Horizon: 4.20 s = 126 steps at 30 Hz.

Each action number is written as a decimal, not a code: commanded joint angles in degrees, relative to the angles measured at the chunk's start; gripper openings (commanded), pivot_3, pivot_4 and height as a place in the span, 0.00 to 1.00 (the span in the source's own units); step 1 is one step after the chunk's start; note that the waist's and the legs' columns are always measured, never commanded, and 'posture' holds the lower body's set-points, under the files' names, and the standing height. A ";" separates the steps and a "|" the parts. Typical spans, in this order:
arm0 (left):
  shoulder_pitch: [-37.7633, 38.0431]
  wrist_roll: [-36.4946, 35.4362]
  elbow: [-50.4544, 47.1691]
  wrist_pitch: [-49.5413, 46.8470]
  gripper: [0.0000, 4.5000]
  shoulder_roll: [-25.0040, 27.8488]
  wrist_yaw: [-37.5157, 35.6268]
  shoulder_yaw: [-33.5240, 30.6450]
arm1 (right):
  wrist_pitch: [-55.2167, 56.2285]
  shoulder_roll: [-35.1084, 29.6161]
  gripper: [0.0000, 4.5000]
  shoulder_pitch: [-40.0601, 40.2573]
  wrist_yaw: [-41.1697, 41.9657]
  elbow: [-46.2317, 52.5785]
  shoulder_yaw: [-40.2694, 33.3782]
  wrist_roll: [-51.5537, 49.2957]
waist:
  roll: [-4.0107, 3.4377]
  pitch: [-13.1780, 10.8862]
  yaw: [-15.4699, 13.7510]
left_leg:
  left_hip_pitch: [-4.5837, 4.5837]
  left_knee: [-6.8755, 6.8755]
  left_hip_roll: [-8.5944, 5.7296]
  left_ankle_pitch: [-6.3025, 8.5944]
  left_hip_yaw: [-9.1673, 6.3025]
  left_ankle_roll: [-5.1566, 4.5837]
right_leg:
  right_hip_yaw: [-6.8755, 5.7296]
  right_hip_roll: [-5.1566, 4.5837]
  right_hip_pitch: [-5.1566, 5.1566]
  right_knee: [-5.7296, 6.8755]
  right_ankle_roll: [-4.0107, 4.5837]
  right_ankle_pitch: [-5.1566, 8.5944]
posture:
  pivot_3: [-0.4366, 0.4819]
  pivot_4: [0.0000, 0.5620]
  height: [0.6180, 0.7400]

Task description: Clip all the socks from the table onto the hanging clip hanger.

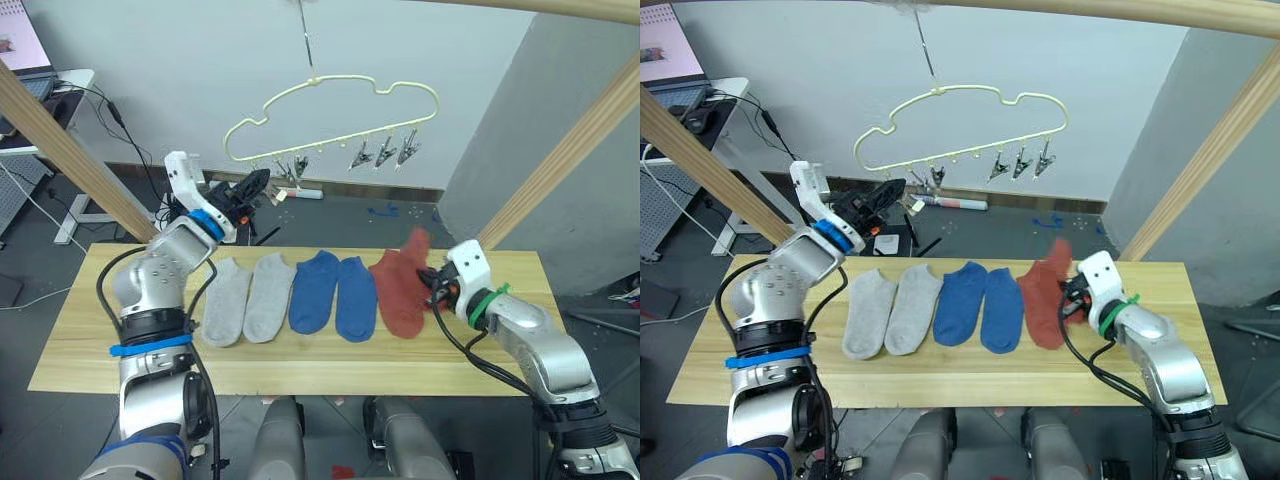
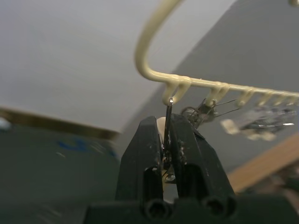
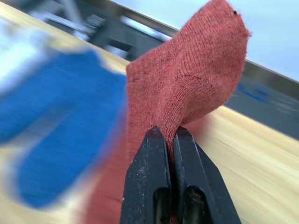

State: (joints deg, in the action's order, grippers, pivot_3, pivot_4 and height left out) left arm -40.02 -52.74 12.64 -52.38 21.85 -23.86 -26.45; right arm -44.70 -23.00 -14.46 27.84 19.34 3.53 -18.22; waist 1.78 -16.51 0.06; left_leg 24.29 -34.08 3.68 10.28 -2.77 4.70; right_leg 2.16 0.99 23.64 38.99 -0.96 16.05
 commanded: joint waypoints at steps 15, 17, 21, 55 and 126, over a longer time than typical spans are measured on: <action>2.60 -20.39 -7.74 -15.09 0.00 -1.43 8.87 -4.41 | -19.29 26.32 0.00 -15.67 -13.42 1.97 -3.31 -13.97 | 0.03 -0.01 -1.79 | 0.55 -0.02 -0.10 -0.16 -0.17 0.28 | -0.13 -0.18 0.42 -0.02 0.02 -0.02 | 0.68 0.51 1.00; 2.88 -20.78 -8.08 -15.01 0.00 -1.22 9.03 -4.11 | -19.70 27.13 0.00 -16.67 -13.94 1.45 -4.39 -14.90 | 0.03 -0.01 -1.76 | 0.55 -0.01 -0.09 -0.16 -0.19 0.28 | -0.12 -0.17 0.43 -0.01 0.02 -0.02 | 0.68 0.51 1.00; 3.22 -21.20 -8.21 -14.67 0.00 -0.84 9.23 -3.84 | -21.49 27.88 0.00 -17.93 -14.13 1.30 -6.12 -17.37 | 0.03 -0.01 -1.72 | 0.55 -0.01 -0.10 -0.15 -0.16 0.27 | -0.14 -0.17 0.43 -0.02 0.02 -0.01 | 0.68 0.51 1.00; 4.01 -21.19 -9.38 -12.87 0.00 0.32 6.85 -1.78 | -26.14 31.29 0.00 -19.32 -18.04 -0.23 -8.05 -29.15 | 0.02 -0.02 -1.57 | 0.57 0.02 -0.09 -0.15 -0.13 0.26 | -0.14 -0.15 0.48 -0.03 0.02 -0.01 | 0.69 0.52 1.00; 13.58 42.03 -17.87 42.58 0.56 -2.11 5.05 27.77 | -11.33 13.24 1.00 -12.29 -13.58 1.78 -2.71 -15.52 | 0.03 -0.01 -1.63 | 0.60 0.05 -0.12 -0.15 0.01 0.26 | 0.00 -0.13 0.54 -0.04 0.01 -0.02 | 0.65 0.48 1.00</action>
State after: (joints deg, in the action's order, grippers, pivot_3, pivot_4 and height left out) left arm -25.61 -12.23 -4.51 -12.39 20.03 -19.37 1.50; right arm -56.35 -10.02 -26.02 14.54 18.13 1.98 -32.78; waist 1.81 -16.53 -1.58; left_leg 24.89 -34.04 3.56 10.13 -2.76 4.96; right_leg 2.16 0.85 24.17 38.95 -0.95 16.03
